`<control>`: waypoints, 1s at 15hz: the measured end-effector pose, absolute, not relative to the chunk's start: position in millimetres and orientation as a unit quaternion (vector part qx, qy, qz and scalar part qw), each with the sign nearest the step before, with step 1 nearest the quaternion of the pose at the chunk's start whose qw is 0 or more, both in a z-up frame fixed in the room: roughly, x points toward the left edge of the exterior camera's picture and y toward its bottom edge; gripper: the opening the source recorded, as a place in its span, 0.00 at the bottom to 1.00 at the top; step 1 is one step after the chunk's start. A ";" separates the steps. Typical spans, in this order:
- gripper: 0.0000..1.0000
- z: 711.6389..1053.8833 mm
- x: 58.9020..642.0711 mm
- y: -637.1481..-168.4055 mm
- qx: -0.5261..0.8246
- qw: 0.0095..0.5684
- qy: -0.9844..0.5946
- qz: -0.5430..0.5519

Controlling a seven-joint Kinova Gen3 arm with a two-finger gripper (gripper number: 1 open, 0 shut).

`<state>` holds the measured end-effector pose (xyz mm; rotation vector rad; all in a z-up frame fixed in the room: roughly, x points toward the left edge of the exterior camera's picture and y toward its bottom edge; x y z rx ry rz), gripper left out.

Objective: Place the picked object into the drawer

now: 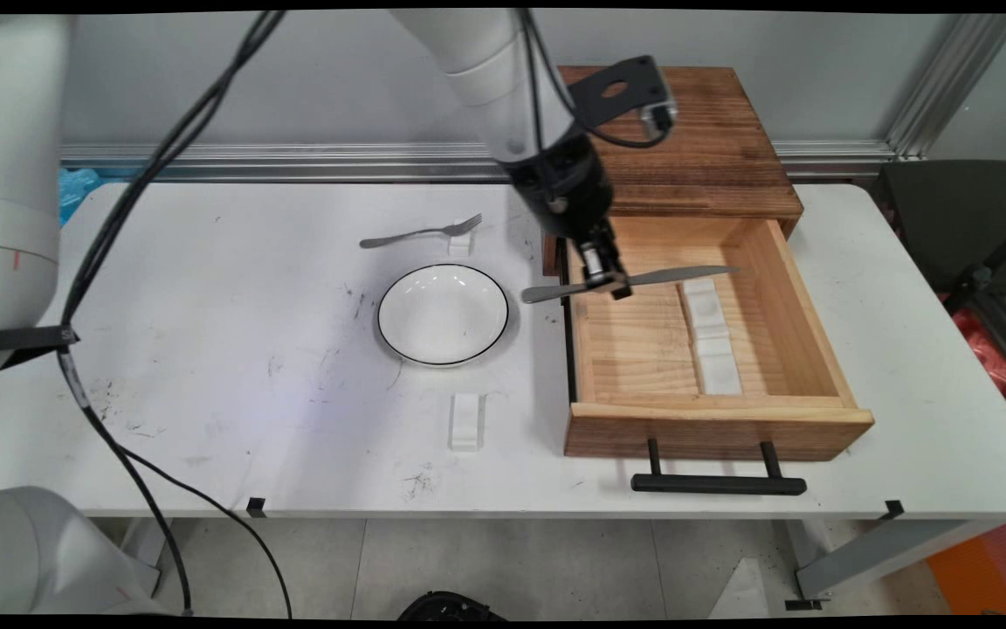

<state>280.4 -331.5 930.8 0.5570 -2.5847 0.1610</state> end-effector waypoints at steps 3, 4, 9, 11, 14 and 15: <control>0.00 925.9 257.9 -345.7 0.202 0.253 -0.944 0.064; 0.00 923.8 251.0 -350.1 0.202 0.255 -0.944 0.066; 0.00 907.9 225.6 -362.6 0.203 0.258 -0.942 0.066; 0.00 901.3 217.0 -365.3 0.202 0.259 -0.942 0.066; 0.00 892.0 204.6 -368.7 0.200 0.262 -0.942 0.064; 0.00 889.4 201.3 -369.7 0.200 0.263 -0.942 0.064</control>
